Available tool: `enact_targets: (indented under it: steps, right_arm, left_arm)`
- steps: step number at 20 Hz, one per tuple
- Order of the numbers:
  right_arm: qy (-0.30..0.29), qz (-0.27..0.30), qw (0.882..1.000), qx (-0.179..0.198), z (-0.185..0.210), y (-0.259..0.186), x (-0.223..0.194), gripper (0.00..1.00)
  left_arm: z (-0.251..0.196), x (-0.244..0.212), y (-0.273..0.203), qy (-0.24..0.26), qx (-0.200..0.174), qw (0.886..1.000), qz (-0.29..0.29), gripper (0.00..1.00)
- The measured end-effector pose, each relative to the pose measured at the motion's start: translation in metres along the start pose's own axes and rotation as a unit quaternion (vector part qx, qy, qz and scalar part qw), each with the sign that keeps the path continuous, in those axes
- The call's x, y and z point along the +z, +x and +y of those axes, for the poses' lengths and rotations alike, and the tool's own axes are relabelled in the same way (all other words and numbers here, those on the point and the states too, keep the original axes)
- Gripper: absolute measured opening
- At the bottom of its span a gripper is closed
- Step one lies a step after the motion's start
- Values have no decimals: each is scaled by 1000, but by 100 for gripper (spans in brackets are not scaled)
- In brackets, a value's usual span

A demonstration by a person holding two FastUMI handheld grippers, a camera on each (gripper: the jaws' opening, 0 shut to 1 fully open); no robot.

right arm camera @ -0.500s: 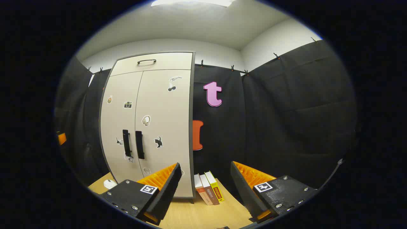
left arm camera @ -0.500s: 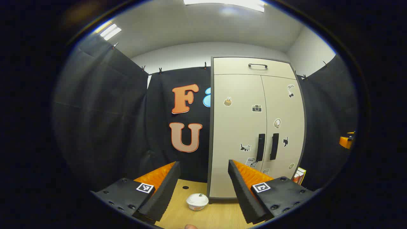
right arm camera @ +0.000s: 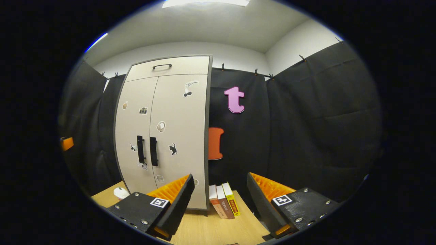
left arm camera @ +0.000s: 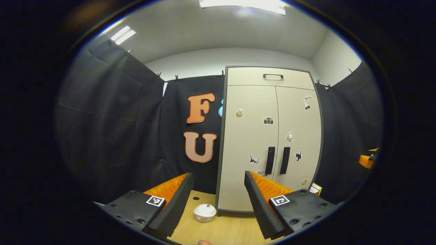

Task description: Open the right door of the double-door shoe cabinet with the right hand, and open the left door with the left hand.

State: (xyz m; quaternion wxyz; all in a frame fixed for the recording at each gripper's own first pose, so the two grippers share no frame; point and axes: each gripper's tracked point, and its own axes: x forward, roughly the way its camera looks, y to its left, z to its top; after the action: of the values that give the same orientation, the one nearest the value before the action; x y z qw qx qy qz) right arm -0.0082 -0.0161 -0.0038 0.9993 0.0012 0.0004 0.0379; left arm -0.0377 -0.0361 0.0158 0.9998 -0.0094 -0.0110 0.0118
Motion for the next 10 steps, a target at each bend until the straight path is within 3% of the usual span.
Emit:
enact_targets:
  steps: [10]
  right_arm:
    - [8, -4, 1000, -21, 36, -5, 5, 95]
  left_arm:
    - [16, -1, 22, 2, -21, 1000, 9, 96]
